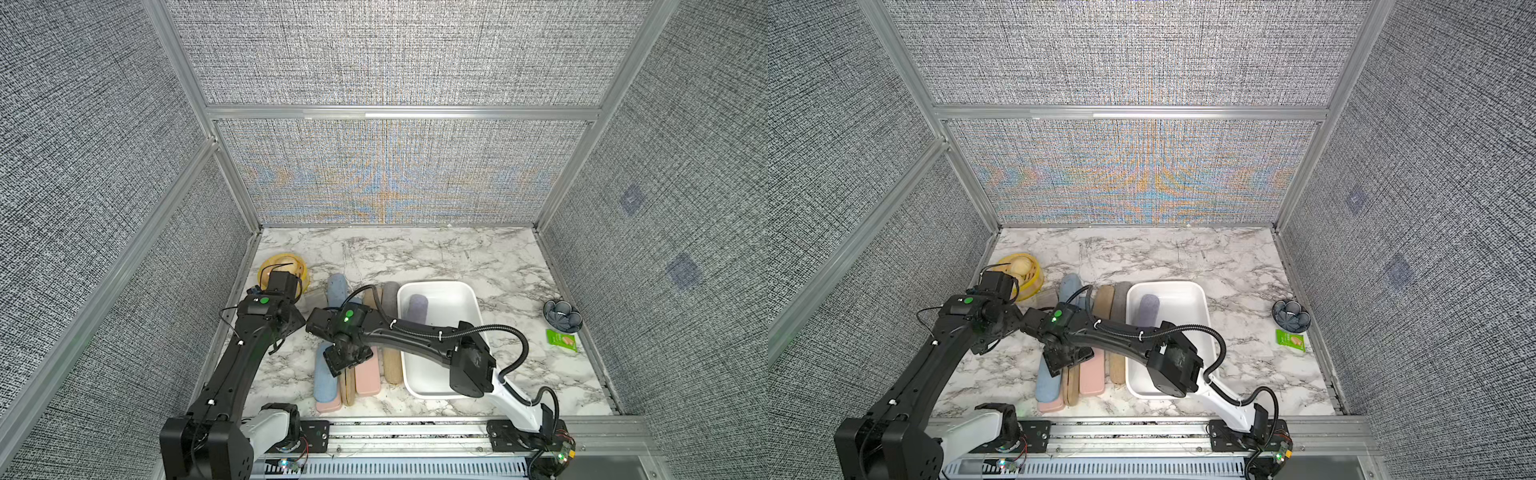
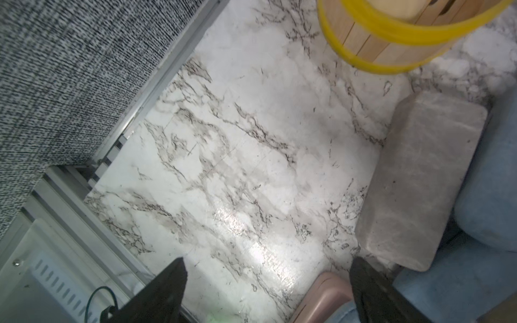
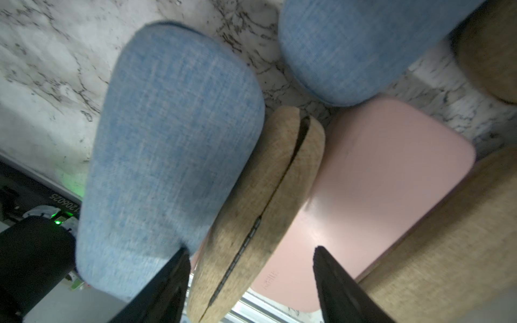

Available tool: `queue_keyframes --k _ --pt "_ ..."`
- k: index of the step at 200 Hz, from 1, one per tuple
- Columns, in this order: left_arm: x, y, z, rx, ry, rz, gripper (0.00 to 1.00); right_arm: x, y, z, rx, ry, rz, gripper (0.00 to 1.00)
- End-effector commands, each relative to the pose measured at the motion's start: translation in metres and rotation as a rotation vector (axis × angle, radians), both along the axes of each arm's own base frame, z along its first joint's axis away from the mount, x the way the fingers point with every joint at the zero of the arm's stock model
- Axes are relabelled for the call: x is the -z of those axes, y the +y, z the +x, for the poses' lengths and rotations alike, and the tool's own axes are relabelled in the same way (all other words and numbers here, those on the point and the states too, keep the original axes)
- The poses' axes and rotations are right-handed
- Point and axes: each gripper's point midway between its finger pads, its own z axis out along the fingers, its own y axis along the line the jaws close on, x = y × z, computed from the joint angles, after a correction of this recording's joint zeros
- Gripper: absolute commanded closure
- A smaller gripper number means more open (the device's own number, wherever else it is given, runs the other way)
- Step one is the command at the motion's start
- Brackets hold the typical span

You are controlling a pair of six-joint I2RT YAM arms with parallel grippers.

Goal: Put the glasses cases into the storage boxes
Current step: Pick up the glasses case at the center of the board, then place the glasses case in the storage box.

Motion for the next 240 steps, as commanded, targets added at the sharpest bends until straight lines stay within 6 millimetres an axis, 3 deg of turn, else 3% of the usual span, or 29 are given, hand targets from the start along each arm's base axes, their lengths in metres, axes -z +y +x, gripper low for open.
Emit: queue_keyframes --k 1,29,79,123,160,190,215,240 --pt "0.005 -0.009 -0.003 -0.003 0.000 -0.064 0.08 0.007 -0.018 0.002 0.034 -0.016 -0.075 0.35" --pt "0.008 -0.014 -0.007 0.000 0.002 -0.097 0.08 0.003 -0.019 0.002 0.033 -0.021 -0.051 0.38" --pt "0.015 -0.017 -0.015 -0.010 0.010 -0.120 0.08 0.011 -0.003 0.005 0.004 0.000 -0.045 0.39" --pt "0.024 -0.022 -0.024 -0.040 0.025 -0.165 0.09 0.012 -0.003 0.009 0.008 0.009 -0.044 0.57" --pt "0.019 -0.037 -0.025 0.000 0.031 -0.243 0.12 -0.026 -0.006 0.019 0.005 -0.065 0.016 0.62" --pt "0.013 -0.049 -0.026 0.018 0.011 -0.312 0.15 -0.079 -0.012 0.027 0.008 -0.121 0.128 0.63" --pt "0.006 -0.059 -0.028 0.055 -0.010 -0.353 0.15 -0.115 -0.039 0.040 0.034 -0.167 0.182 0.64" --pt "0.005 -0.076 -0.031 0.116 -0.003 -0.397 0.15 -0.129 -0.087 0.056 0.087 -0.163 0.217 0.65"
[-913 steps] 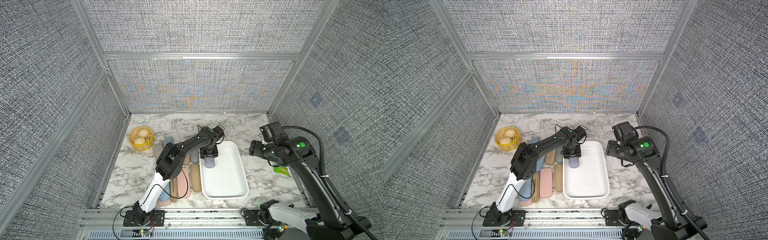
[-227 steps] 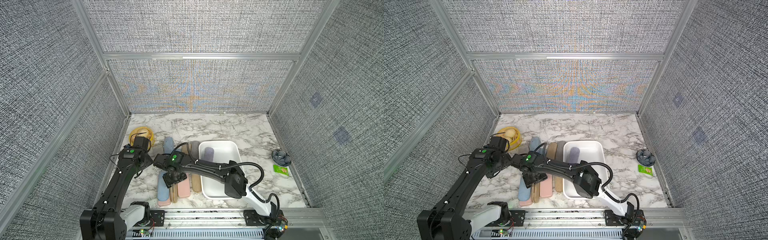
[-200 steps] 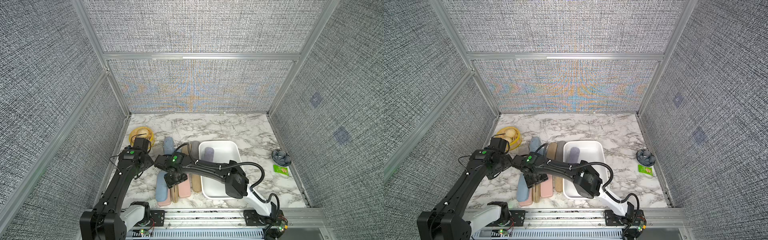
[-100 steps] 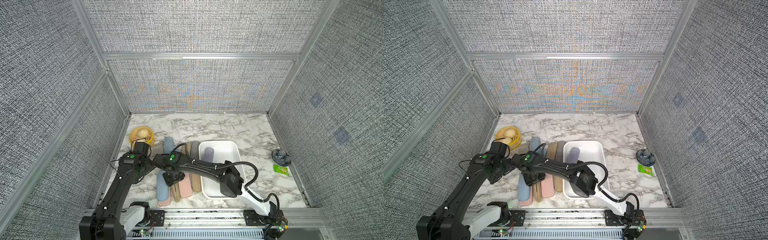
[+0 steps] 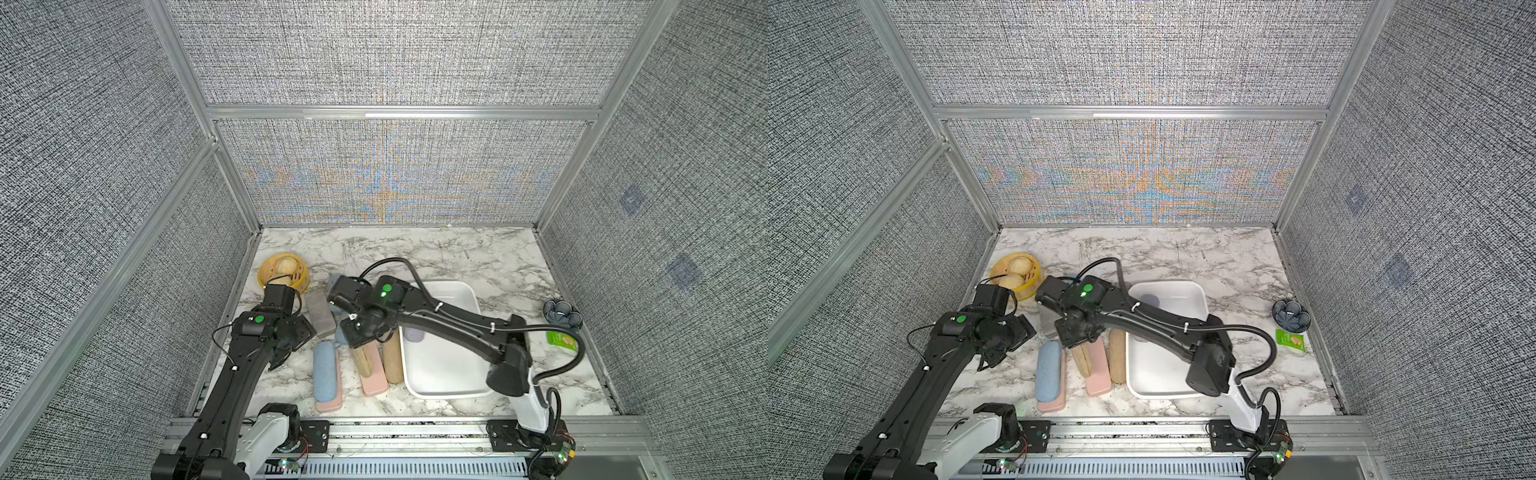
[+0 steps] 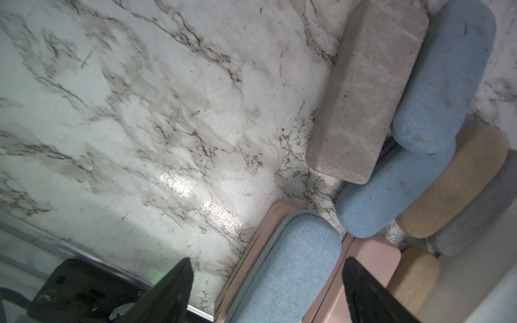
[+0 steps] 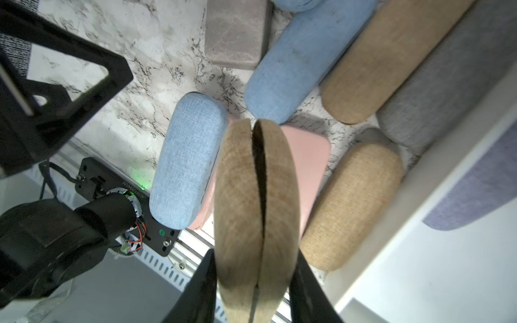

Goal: Put the glasses cases into the storage boxes
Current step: Place the glasses case in the storage box.

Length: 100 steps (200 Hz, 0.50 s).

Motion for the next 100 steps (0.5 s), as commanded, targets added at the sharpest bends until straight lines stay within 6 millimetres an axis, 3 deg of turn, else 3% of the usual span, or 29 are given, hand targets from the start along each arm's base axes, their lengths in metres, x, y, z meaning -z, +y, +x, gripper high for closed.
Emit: queue_keyframes --k 1,25,50,75,100 --pt "-0.001 -0.019 -0.004 0.065 0.008 -0.065 0.15 -0.011 -0.037 0.014 0.025 -0.008 0.031 0.65" --pt "0.003 -0.035 -0.007 0.111 0.026 -0.083 0.15 -0.011 -0.093 0.032 0.099 0.025 0.069 0.66" --pt "0.009 -0.046 -0.008 0.149 0.040 -0.049 0.14 0.007 -0.150 0.050 0.203 0.082 0.095 0.66" --pt "0.022 -0.050 -0.008 0.145 0.079 -0.041 0.14 0.035 -0.181 0.067 0.262 0.134 0.101 0.66" --pt "0.027 -0.054 -0.002 0.139 0.081 -0.046 0.14 0.067 -0.199 0.088 0.331 0.196 0.113 0.68"
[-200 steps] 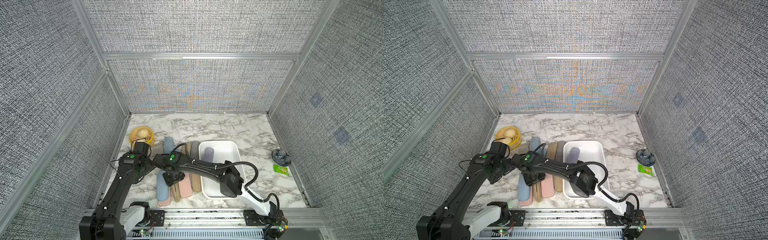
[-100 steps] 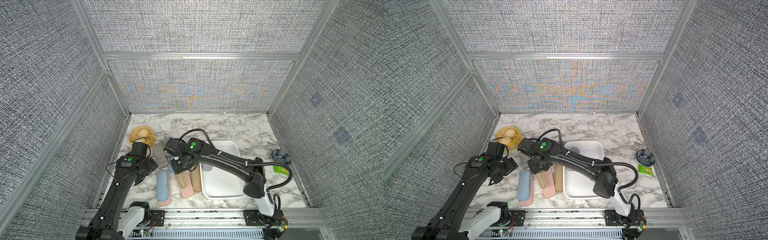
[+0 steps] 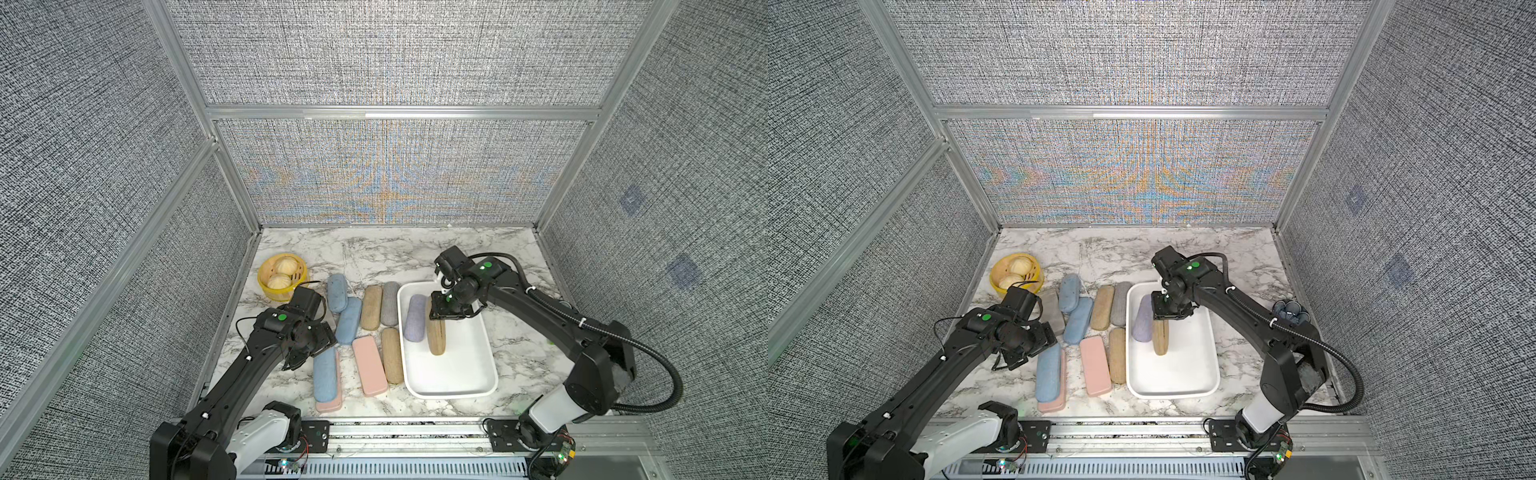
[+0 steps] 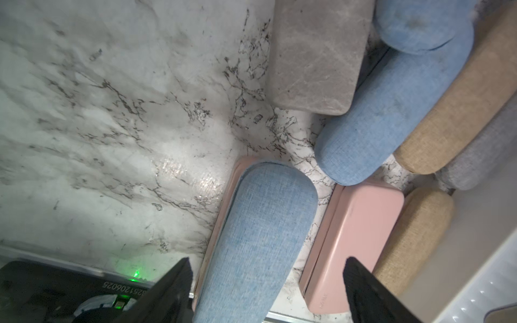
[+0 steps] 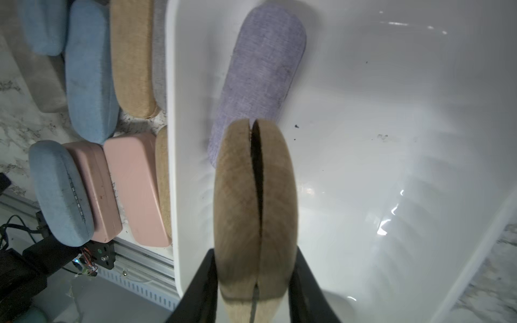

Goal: Put the glasses cases into the storage boxes
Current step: Place the glasses case in the storage box.

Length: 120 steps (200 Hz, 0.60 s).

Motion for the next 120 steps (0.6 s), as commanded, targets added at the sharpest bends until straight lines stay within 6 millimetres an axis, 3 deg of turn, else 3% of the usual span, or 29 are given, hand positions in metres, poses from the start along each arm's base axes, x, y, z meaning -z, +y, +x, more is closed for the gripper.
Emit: queue_keyframes --k 1,25,74,120 --pt "0.001 -0.004 0.010 -0.024 -0.020 -0.007 0.14 0.015 0.001 0.020 0.001 0.011 0.088 0.69" --pt "0.005 -0.004 0.013 -0.015 -0.003 0.011 0.14 0.036 -0.007 0.035 0.026 0.051 0.113 0.69" --pt "0.021 -0.005 0.008 -0.008 0.061 0.028 0.14 0.057 -0.011 0.059 0.047 0.085 0.178 0.69" --pt "0.027 -0.005 0.003 -0.011 0.085 0.036 0.14 0.070 0.000 0.071 0.053 0.116 0.247 0.69"
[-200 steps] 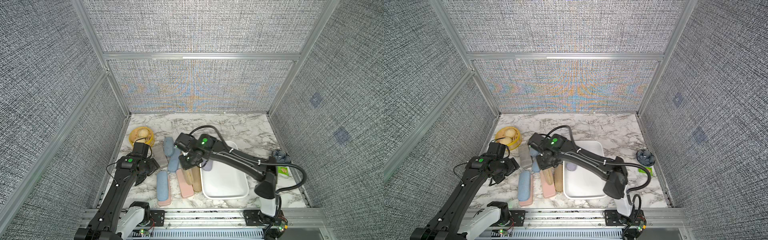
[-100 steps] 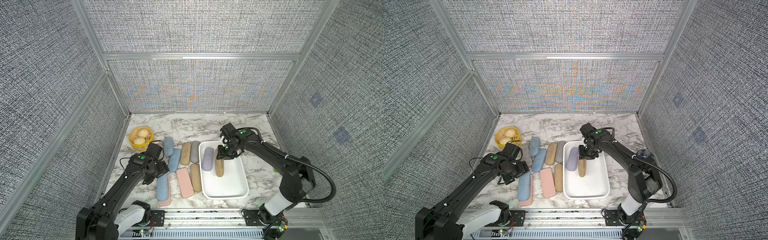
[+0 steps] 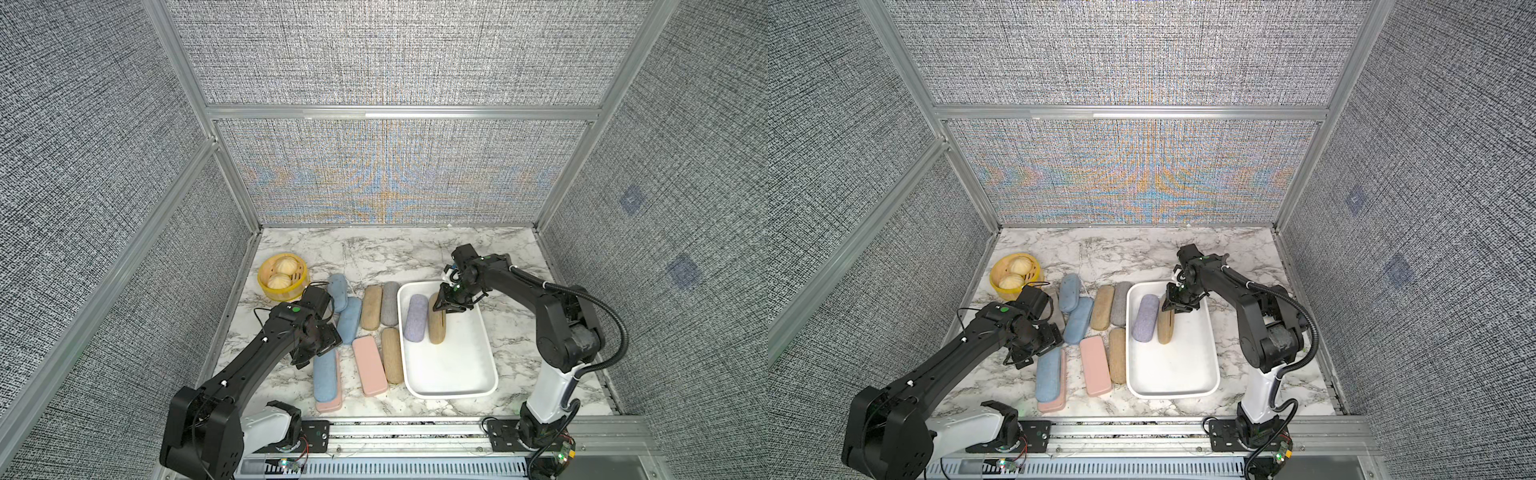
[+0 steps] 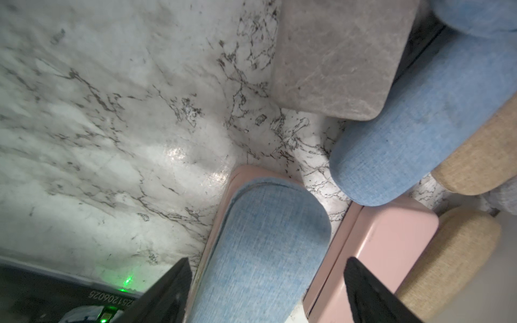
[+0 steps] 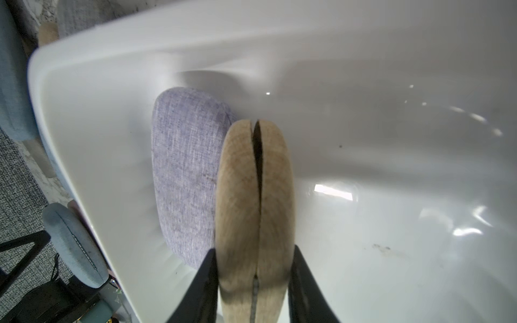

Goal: Put the glasses cases into the storage boxes
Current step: Place the glasses case in the storage box, then pick up the glasses case.

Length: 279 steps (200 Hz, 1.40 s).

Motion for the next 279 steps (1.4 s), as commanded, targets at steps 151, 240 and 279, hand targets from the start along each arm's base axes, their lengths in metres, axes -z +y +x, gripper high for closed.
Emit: queue_keyframes --k 151,240,279 --pt "0.005 -0.003 -0.022 0.023 0.057 0.081 0.10 -0.015 -0.019 0.020 0.027 -0.063 -0.133 0.28" --pt "0.012 -0.011 -0.035 0.055 0.089 0.070 0.14 -0.111 -0.022 -0.017 0.043 -0.261 -0.219 0.27" --pt "0.017 -0.013 -0.034 0.042 0.083 0.055 0.19 -0.138 -0.010 -0.035 0.024 -0.320 -0.200 0.30"
